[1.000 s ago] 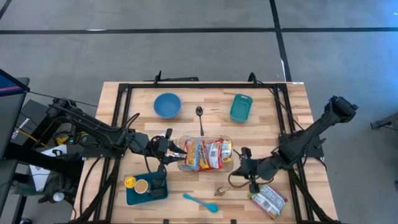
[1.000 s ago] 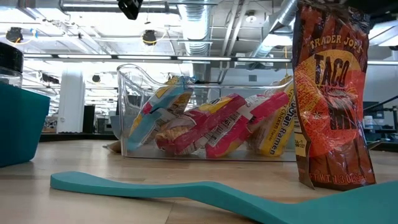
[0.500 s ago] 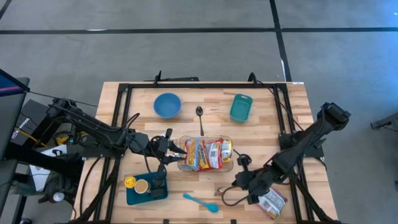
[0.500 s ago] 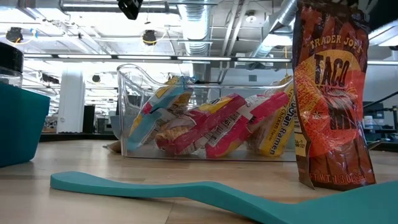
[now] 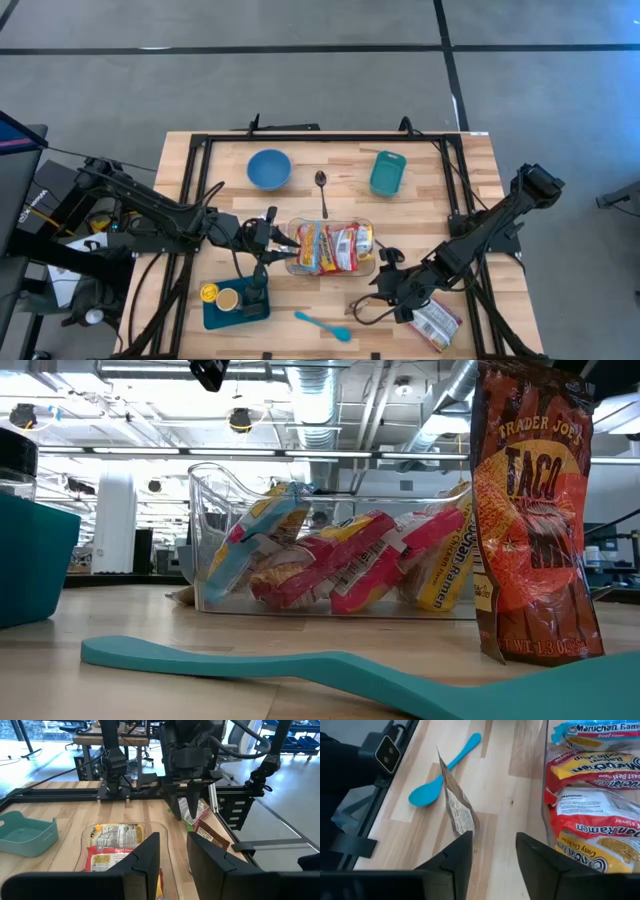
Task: Pick & Place Food Item
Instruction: Put the orange spice bag into the dark blue bin
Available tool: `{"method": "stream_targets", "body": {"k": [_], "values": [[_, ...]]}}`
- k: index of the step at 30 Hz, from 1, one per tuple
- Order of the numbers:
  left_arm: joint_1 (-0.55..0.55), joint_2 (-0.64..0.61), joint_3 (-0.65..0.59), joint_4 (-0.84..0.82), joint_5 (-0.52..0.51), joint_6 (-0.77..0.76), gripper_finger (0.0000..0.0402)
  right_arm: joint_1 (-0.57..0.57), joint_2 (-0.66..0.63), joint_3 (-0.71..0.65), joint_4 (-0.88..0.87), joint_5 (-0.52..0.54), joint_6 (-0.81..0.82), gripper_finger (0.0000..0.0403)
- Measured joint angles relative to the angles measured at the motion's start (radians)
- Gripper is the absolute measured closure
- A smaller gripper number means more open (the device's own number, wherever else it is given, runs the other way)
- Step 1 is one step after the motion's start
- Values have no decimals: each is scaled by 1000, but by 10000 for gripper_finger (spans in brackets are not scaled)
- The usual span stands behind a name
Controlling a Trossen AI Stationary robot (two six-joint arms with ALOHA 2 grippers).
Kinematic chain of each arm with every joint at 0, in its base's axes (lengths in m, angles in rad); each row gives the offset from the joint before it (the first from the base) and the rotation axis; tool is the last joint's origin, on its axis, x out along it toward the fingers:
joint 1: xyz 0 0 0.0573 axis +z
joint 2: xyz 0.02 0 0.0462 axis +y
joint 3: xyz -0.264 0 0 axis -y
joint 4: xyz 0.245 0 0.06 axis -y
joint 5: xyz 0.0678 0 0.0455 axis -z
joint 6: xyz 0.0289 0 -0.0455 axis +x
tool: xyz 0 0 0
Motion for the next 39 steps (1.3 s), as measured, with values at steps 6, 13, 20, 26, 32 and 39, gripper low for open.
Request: {"method": "stream_targets", "body": {"k": [6,13,20,26,32,39], "values": [[0,0,0,-4,0,0,309,-1,13,-1,8,-21,0,254],[0,0,0,-4,0,0,309,8,33,-1,51,-52,9,270],[0,0,0,-4,0,0,309,7,30,-1,48,-47,16,275],[0,0,0,-4,0,0,309,-1,25,-1,49,-48,16,275],[0,0,0,-4,0,0,309,0,25,-1,49,-72,16,275],[0,0,0,-4,0,0,309,0,25,-1,49,-126,18,275]]}}
